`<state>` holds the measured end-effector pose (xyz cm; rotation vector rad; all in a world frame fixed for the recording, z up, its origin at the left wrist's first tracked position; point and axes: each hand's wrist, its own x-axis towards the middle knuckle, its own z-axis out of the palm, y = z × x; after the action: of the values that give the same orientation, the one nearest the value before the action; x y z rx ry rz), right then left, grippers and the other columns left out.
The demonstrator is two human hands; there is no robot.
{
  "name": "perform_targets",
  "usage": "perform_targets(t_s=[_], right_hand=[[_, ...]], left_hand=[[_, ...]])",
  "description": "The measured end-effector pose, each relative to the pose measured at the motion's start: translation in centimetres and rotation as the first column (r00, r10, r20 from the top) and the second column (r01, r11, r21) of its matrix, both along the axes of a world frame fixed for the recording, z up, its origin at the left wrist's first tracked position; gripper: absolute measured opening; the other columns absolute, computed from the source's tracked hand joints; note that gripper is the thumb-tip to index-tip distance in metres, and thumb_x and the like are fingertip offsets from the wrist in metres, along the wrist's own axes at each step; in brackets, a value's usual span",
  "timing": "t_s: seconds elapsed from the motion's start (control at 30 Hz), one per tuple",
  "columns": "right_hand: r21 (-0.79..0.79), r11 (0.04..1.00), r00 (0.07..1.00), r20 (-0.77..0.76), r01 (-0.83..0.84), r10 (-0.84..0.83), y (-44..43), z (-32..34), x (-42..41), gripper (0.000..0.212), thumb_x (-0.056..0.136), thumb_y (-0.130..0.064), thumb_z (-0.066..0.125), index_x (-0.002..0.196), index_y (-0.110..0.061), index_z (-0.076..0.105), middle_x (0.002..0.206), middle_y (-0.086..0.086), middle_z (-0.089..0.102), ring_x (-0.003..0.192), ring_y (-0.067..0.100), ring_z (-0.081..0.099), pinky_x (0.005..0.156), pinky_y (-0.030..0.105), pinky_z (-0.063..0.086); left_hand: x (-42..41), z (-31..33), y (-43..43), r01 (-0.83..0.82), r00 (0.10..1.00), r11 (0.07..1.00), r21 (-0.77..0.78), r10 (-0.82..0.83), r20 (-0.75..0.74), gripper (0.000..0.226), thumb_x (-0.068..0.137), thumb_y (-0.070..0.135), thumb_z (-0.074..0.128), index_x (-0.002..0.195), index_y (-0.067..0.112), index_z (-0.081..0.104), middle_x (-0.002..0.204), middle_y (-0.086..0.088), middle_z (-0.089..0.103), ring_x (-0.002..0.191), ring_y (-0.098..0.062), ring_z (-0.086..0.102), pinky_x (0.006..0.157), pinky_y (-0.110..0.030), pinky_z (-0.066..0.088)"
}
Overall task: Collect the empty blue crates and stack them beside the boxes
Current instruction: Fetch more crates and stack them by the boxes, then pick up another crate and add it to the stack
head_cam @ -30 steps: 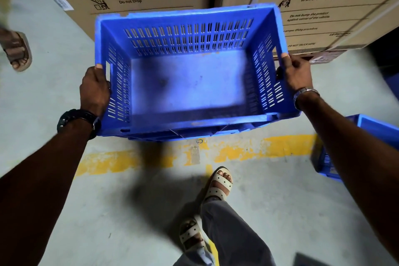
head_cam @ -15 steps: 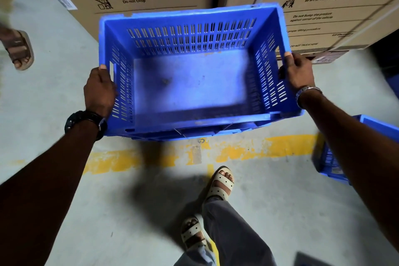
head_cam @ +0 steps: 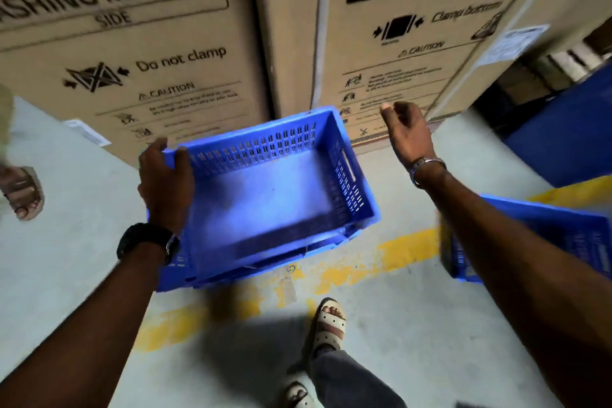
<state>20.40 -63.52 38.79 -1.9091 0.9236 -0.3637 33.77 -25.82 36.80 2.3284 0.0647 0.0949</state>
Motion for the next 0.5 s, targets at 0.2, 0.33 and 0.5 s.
perform_targets(t_s=[0.2,0.33,0.5], right_hand=[[-0.094,0.986,0.989,0.071,0.139,-0.133,-2.9,14.5,-7.3,0.058,0.092,-0.058,0.054,0.130,-0.013,0.058,0.133,0.003,0.060,0.120,0.017,0.055,0.093,0.024,0.041],[-0.157,0.949,0.959,0.124,0.272,-0.254,-4.2,22.4,-14.7,0.061,0.087,-0.063,0.056,0.124,-0.014,0.060,0.126,0.003,0.063,0.115,0.016,0.058,0.098,0.030,0.045],[-0.209,0.881,0.904,0.160,0.424,-0.397,-7.2,30.5,-25.0,0.062,0.086,-0.066,0.054,0.123,-0.017,0.060,0.122,-0.004,0.062,0.108,0.012,0.057,0.089,0.027,0.042]], left_hand=[[-3.7,13.4,-12.1,0.230,0.973,0.970,-0.079,-0.226,0.054,0.050,0.100,0.034,0.058,0.140,0.005,0.055,0.140,-0.019,0.056,0.131,-0.036,0.050,0.108,-0.040,0.035],[-8.8,20.8,-18.7,0.427,0.904,0.890,-0.157,-0.426,0.047,0.059,0.100,0.040,0.055,0.146,0.005,0.048,0.149,-0.017,0.049,0.138,-0.032,0.044,0.113,-0.036,0.031],[-15.4,27.2,-25.4,0.634,0.771,0.749,-0.192,-0.634,0.069,0.074,0.094,0.062,0.046,0.152,0.016,0.041,0.156,-0.005,0.040,0.141,-0.025,0.042,0.116,-0.046,0.035]])
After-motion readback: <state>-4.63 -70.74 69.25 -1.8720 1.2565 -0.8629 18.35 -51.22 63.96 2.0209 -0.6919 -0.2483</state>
